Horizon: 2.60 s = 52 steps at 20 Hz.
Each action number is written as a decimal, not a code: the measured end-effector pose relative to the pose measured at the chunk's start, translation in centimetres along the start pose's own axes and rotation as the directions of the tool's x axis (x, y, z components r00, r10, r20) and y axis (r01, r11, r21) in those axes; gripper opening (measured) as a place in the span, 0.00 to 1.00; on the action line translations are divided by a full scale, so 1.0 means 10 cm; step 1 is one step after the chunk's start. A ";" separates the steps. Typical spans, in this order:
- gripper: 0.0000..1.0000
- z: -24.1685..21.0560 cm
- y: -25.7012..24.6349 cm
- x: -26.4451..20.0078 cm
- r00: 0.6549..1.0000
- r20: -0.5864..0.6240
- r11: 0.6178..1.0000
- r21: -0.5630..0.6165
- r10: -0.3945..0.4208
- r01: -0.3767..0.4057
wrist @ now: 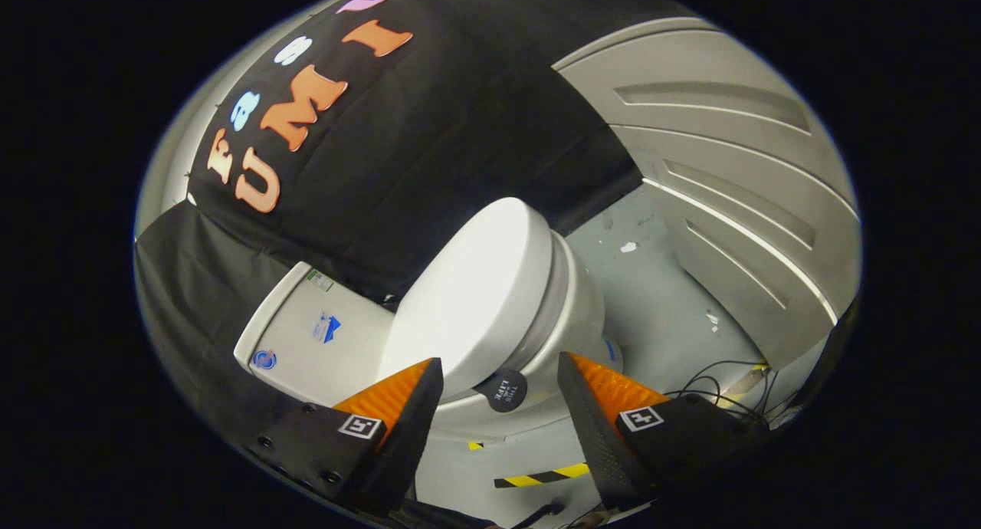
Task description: Open the toilet lid.
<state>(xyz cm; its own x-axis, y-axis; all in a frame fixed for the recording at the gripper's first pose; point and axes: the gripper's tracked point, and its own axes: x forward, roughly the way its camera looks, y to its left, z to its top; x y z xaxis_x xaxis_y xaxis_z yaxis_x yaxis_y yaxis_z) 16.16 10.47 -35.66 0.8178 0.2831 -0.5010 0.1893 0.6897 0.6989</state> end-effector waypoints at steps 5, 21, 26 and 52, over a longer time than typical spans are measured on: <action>0.97 -0.05 0.06 0.07 0.998 -0.021 0.998 0.046 0.052 -0.051; 0.90 -0.25 -0.04 0.48 0.985 -0.097 0.959 0.258 0.146 -0.117; 0.73 -0.34 0.03 0.57 0.976 -0.134 0.957 0.258 0.174 -0.135; 0.09 -0.31 0.05 0.65 0.992 -0.095 0.989 0.129 0.080 -0.067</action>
<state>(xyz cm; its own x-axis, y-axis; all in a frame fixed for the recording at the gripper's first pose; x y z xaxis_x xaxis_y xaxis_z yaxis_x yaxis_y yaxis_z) 19.87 14.71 -40.10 0.7752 0.3990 -0.4899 0.2025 0.5775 0.7909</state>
